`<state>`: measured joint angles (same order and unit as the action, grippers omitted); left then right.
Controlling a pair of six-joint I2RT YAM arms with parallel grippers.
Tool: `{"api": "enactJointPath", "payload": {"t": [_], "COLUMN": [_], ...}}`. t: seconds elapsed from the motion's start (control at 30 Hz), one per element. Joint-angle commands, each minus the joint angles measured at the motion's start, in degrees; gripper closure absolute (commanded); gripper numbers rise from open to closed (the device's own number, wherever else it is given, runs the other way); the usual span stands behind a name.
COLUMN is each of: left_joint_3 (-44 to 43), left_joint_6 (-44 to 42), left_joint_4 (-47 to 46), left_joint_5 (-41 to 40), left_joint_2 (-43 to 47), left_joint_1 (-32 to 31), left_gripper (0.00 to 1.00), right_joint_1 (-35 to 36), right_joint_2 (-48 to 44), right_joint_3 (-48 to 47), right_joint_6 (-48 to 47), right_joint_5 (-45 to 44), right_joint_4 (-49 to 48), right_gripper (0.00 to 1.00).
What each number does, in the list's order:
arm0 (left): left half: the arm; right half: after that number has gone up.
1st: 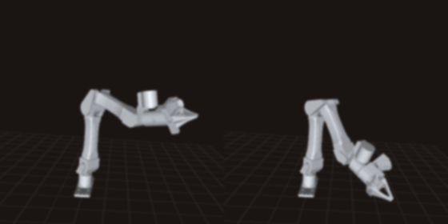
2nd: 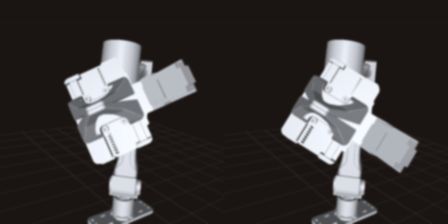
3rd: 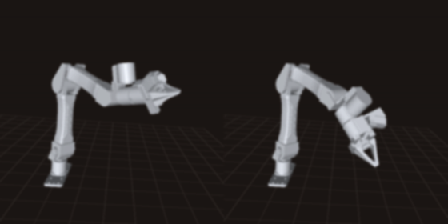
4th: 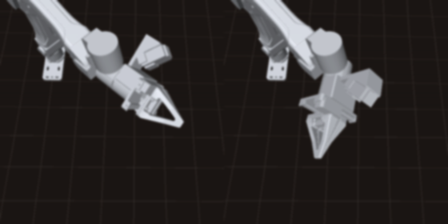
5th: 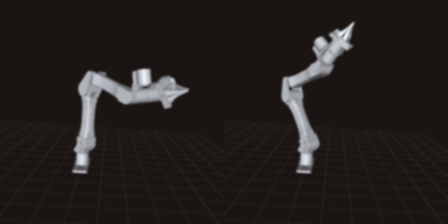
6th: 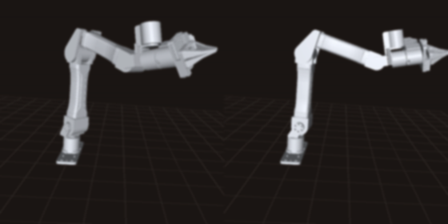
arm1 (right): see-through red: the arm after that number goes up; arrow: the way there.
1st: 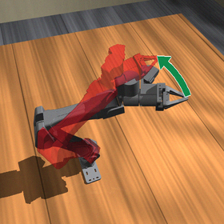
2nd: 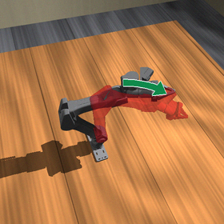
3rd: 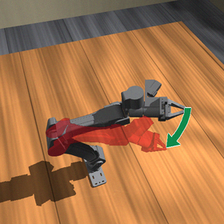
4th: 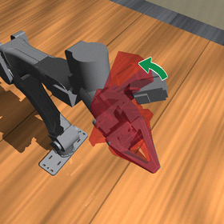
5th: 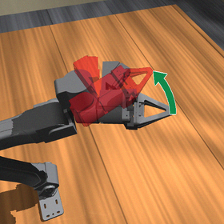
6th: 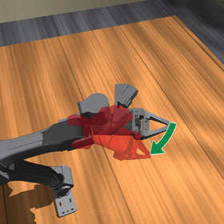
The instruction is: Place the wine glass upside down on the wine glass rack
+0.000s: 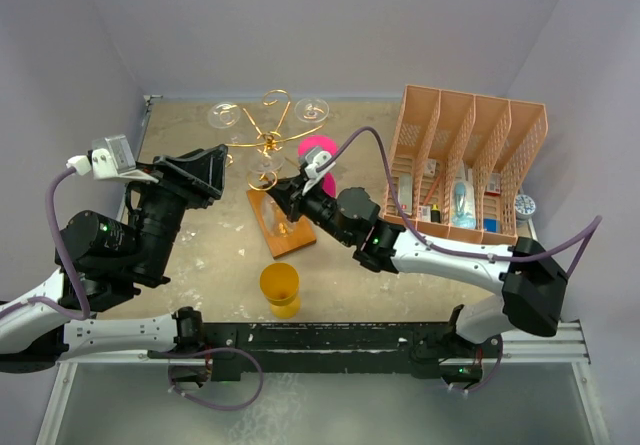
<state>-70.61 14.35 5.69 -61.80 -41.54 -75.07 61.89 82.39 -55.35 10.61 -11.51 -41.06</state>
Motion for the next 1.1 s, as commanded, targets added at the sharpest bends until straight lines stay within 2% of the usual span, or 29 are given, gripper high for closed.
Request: {"api": "enactJointPath", "payload": {"t": [0.0,0.33,0.63,1.07], "left_joint_3": [0.0,-0.2,-0.2,-0.1], "left_joint_6": [-0.3,-0.5,-0.5,-0.4], "left_joint_4": [-0.2,-0.3,-0.5,-0.2], "left_joint_5": [-0.1,-0.1,-0.1,-0.3], "left_joint_2": [0.4,0.5,0.4,0.2], "left_joint_1": [-0.1,-0.1,-0.1,-0.1], "left_gripper": [0.51,0.51,0.51,0.51], "right_joint_1": [0.2,0.1,0.2,0.1], "right_joint_2": [0.0,1.2,-0.9,-3.8], "right_joint_3": [-4.4,-5.6,-2.6,1.9], "right_joint_6": [1.1,1.2,0.5,0.8], "right_joint_5": [3.4,7.7,11.4,9.4], "right_joint_4": [-5.5,-5.2,-7.9,-10.8], "right_gripper": [1.0,1.0,1.0,1.0]}}
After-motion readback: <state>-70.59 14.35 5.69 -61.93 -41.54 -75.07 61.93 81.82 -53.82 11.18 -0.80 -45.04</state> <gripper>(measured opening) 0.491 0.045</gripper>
